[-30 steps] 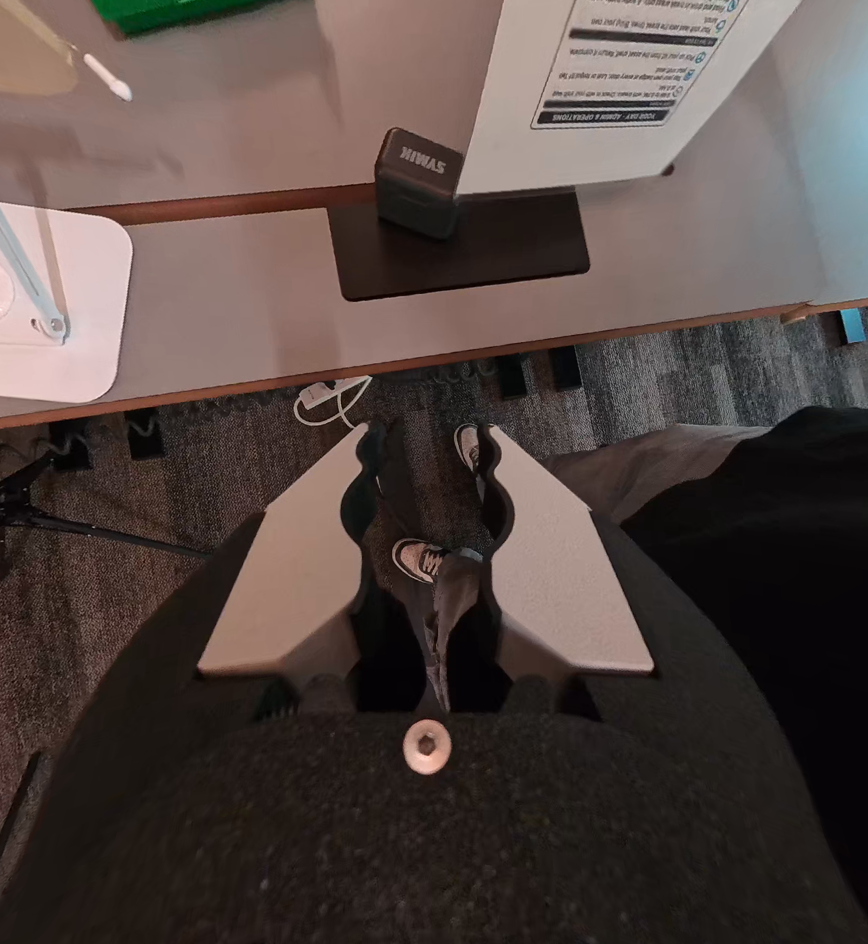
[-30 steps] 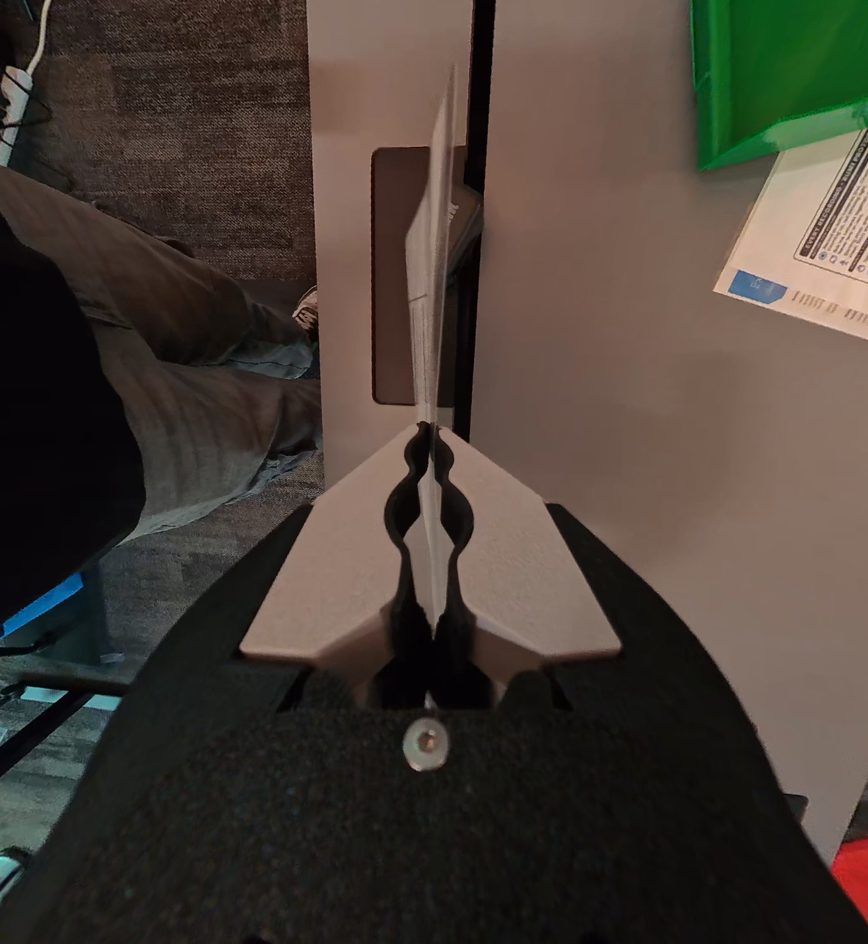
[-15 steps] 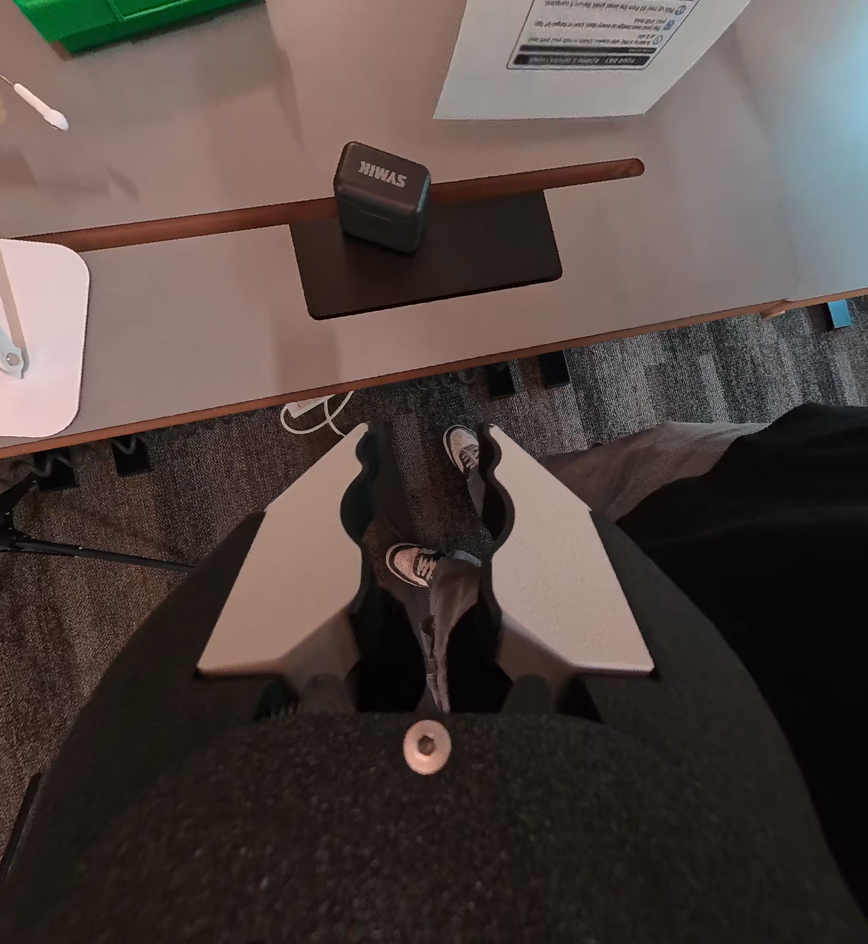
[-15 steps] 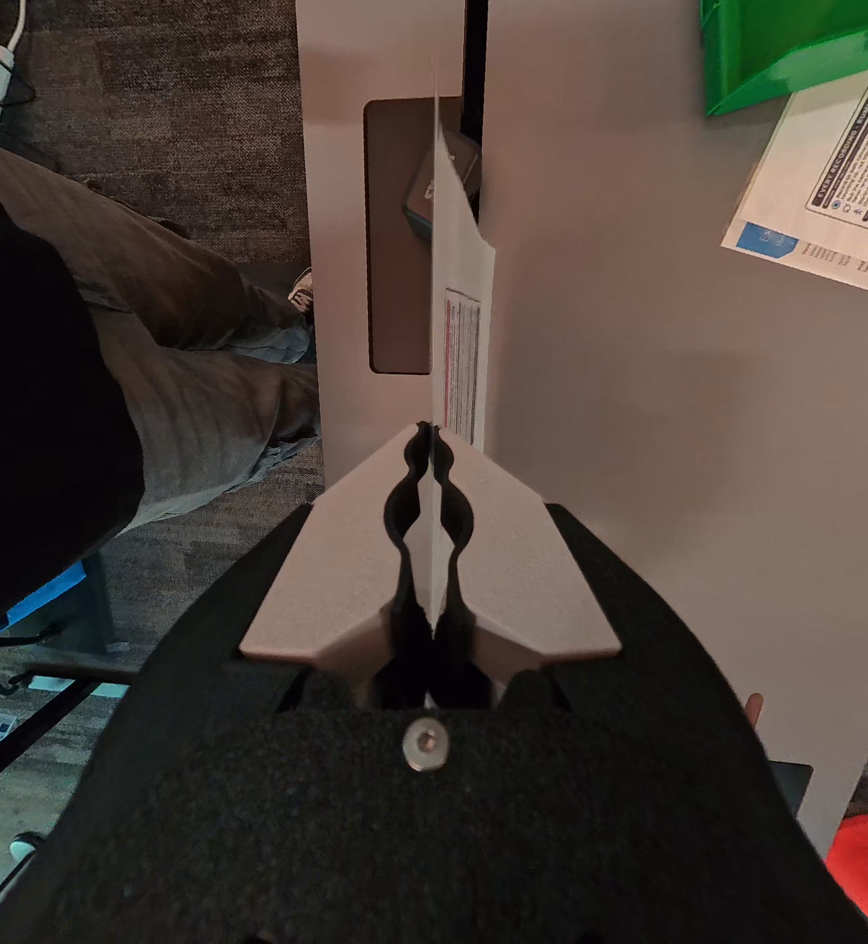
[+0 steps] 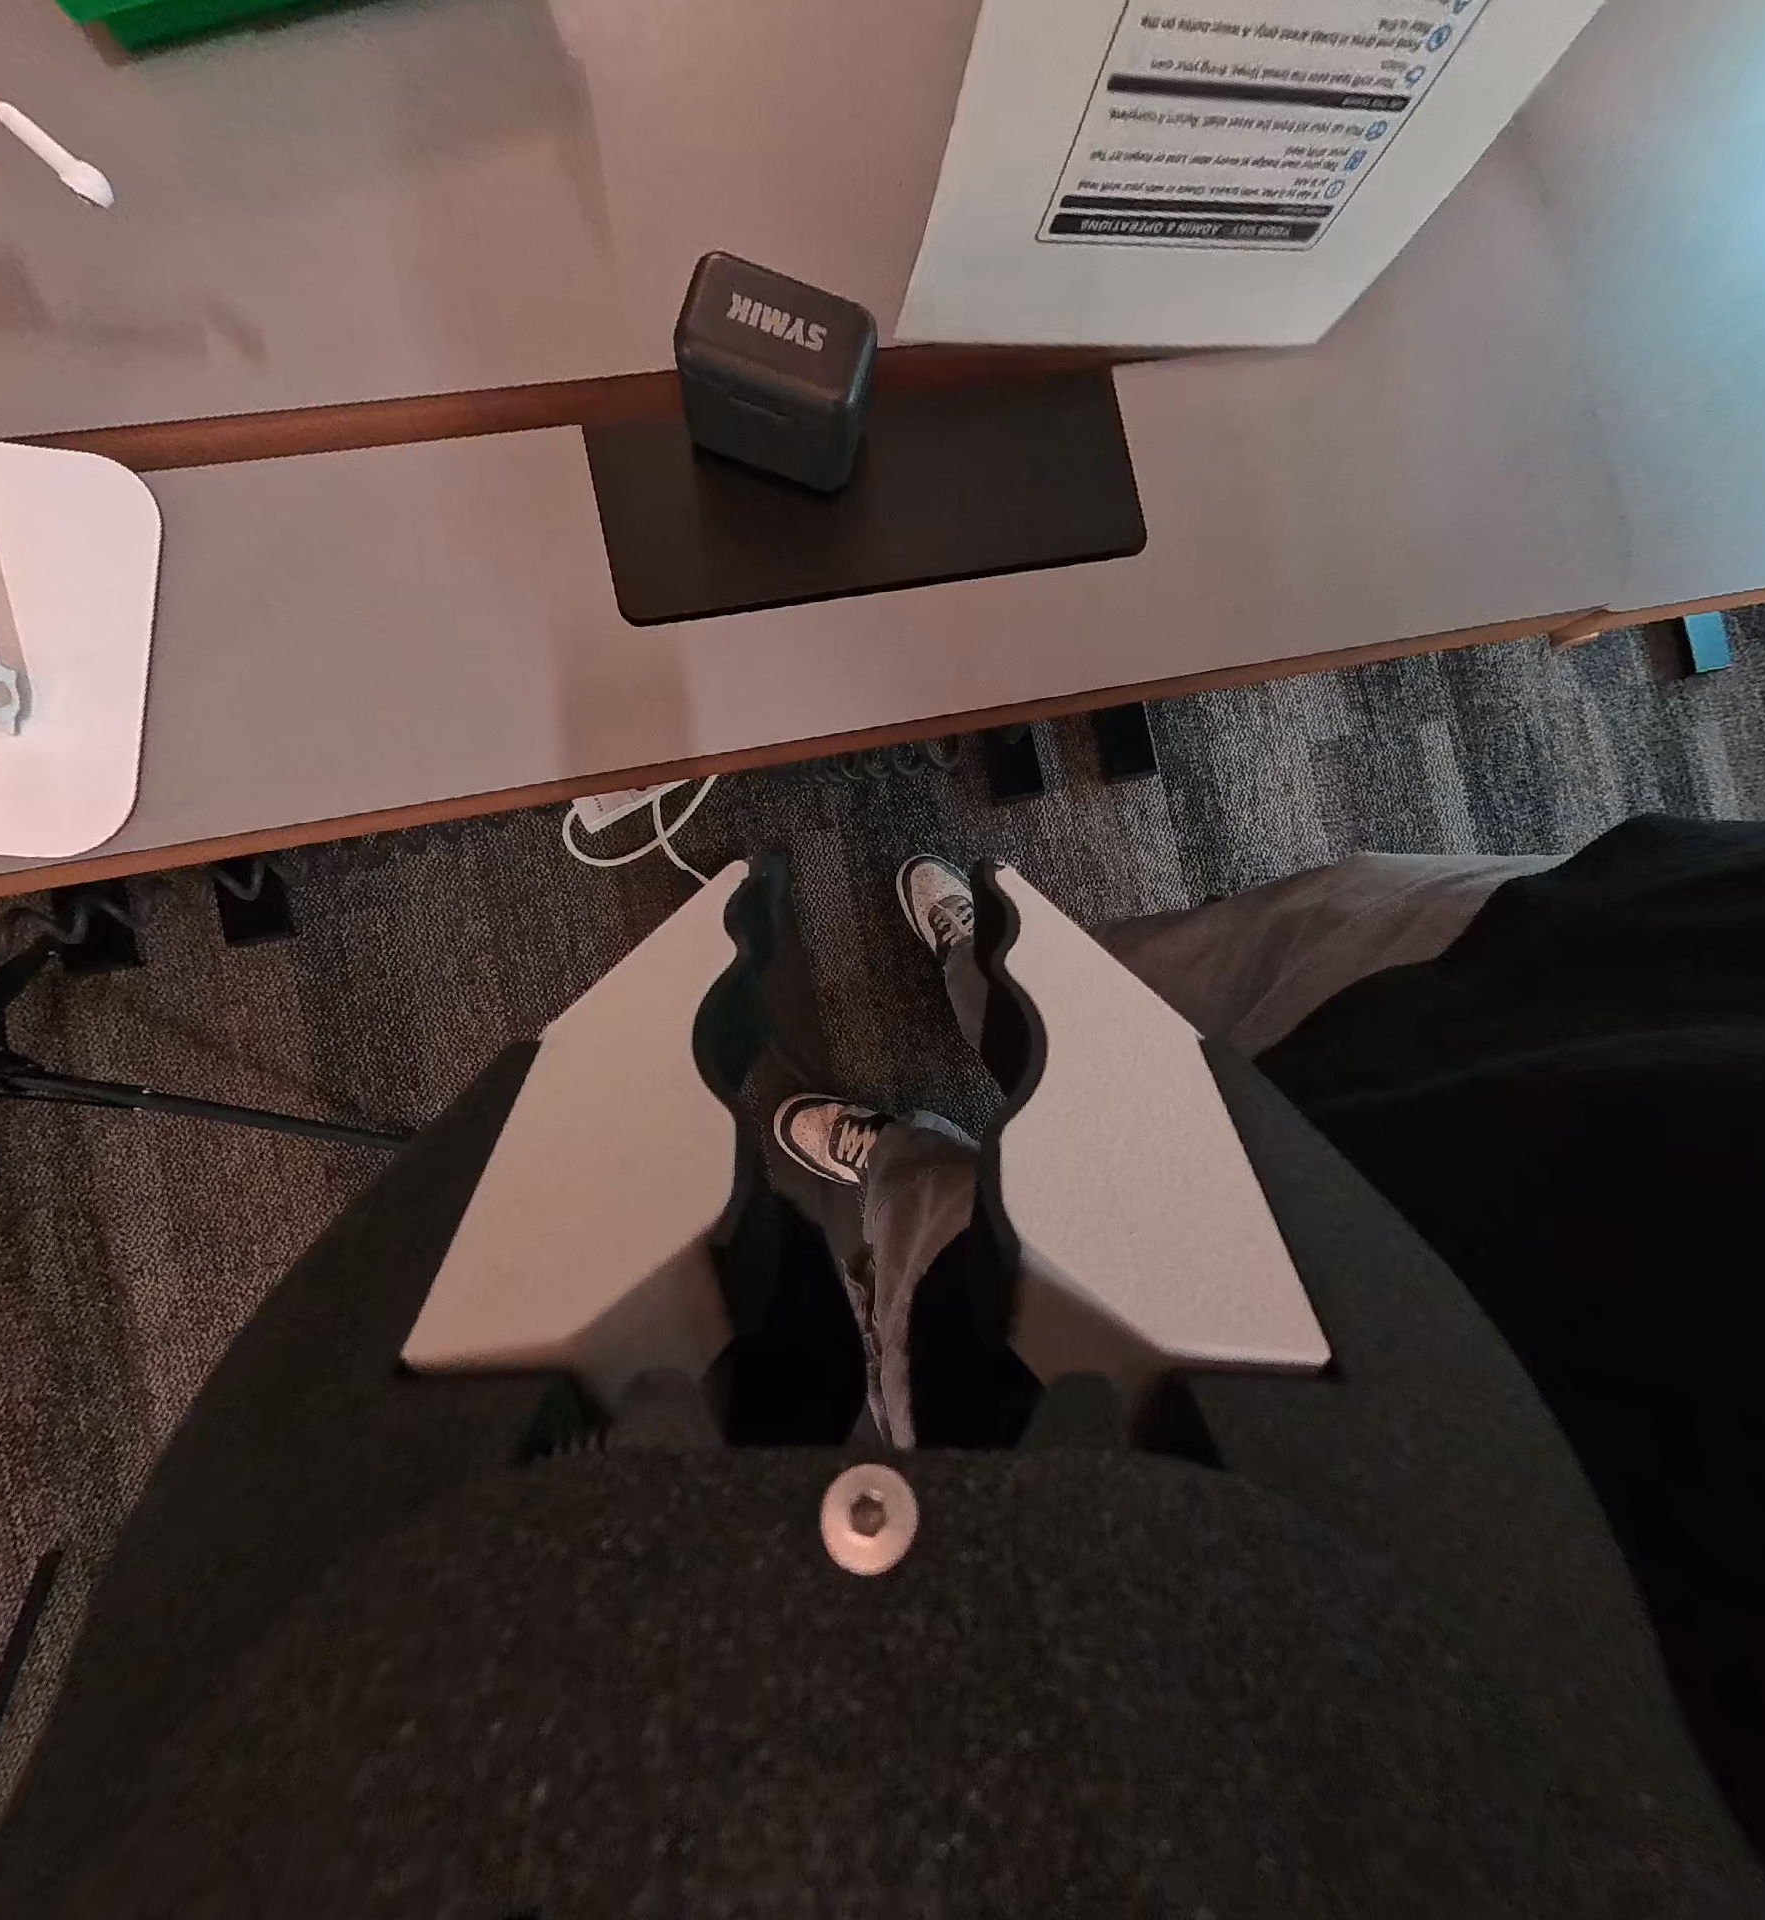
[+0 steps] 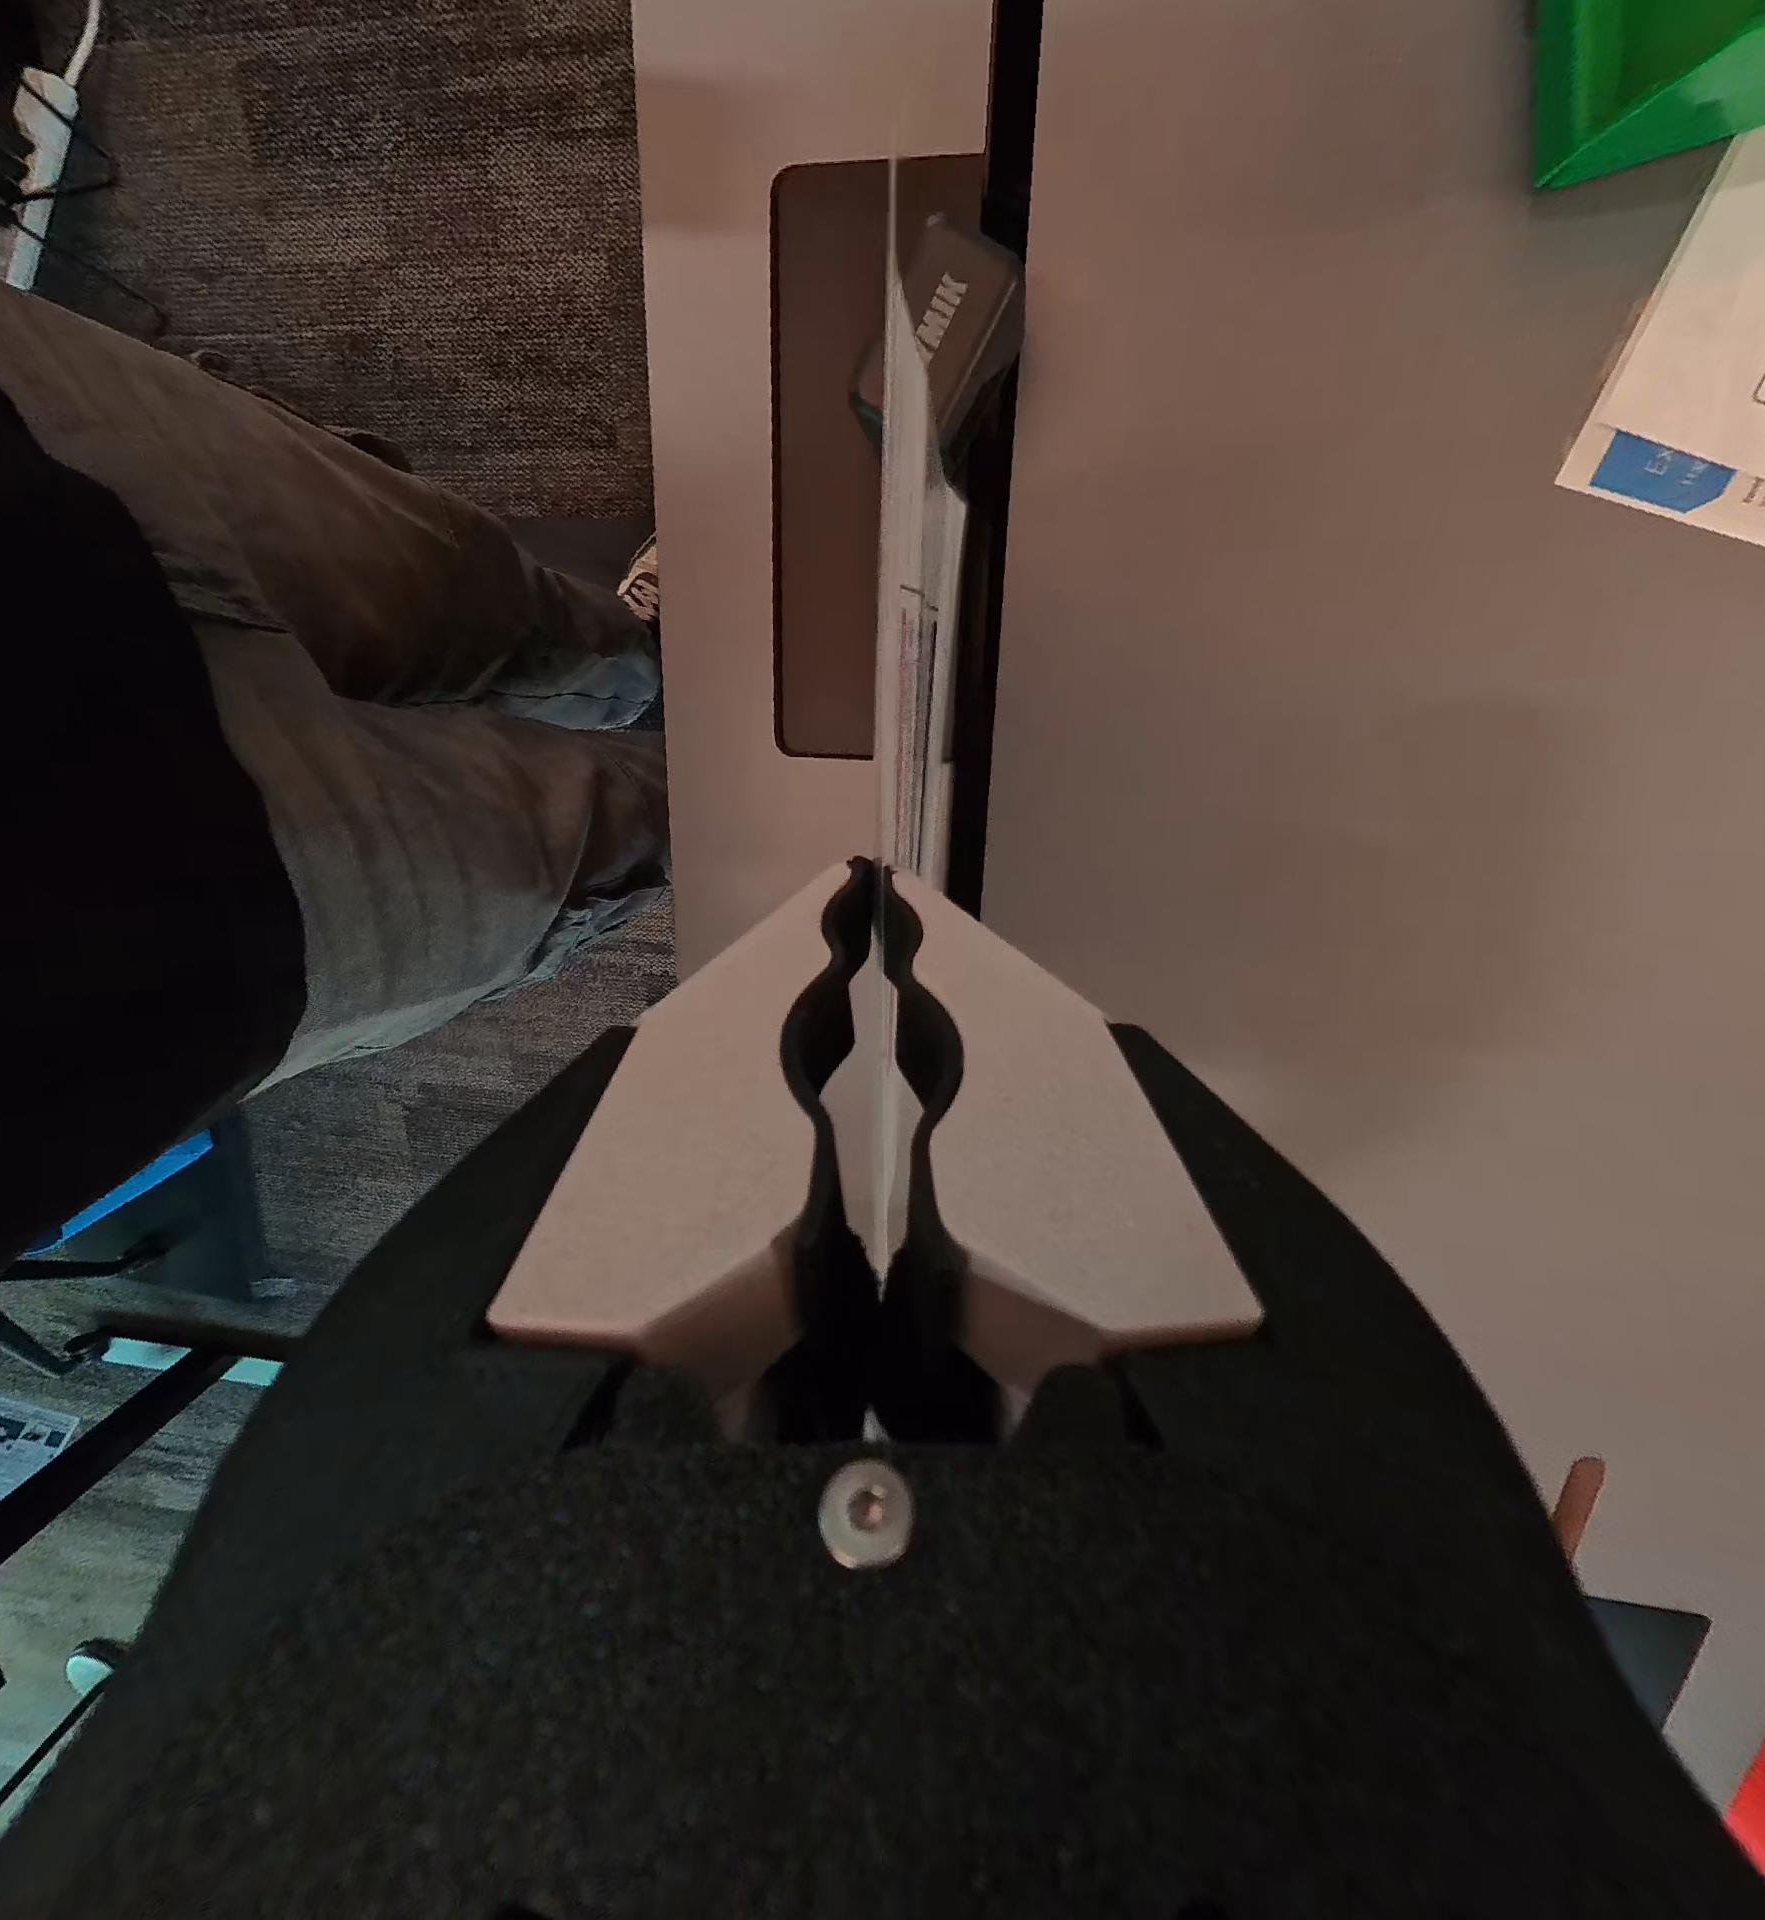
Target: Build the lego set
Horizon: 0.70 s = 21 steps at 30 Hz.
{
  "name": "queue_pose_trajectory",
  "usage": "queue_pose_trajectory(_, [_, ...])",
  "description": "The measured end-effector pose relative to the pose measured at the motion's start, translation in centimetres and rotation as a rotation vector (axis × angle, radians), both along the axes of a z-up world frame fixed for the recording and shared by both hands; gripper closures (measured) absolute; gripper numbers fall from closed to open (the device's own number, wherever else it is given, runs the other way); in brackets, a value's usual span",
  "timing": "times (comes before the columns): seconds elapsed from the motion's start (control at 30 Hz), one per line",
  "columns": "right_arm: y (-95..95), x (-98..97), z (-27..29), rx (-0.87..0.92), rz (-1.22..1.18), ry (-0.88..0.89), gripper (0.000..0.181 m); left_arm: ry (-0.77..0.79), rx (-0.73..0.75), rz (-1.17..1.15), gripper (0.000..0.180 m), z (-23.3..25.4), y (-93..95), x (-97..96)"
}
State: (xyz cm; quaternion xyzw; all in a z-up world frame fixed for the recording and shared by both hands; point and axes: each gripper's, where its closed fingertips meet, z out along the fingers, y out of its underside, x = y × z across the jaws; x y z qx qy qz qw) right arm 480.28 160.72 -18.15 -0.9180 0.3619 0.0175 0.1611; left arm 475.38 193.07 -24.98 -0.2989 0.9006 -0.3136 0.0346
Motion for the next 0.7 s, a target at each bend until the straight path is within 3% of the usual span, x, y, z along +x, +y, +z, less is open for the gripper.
queue_pose_trajectory(0.7, [-2.0, 2.8, -9.3, -0.111, 0.021, 0.030, 0.181, 0.014, 0.023, 0.021, 0.144, -0.9, 1.0, 0.7])
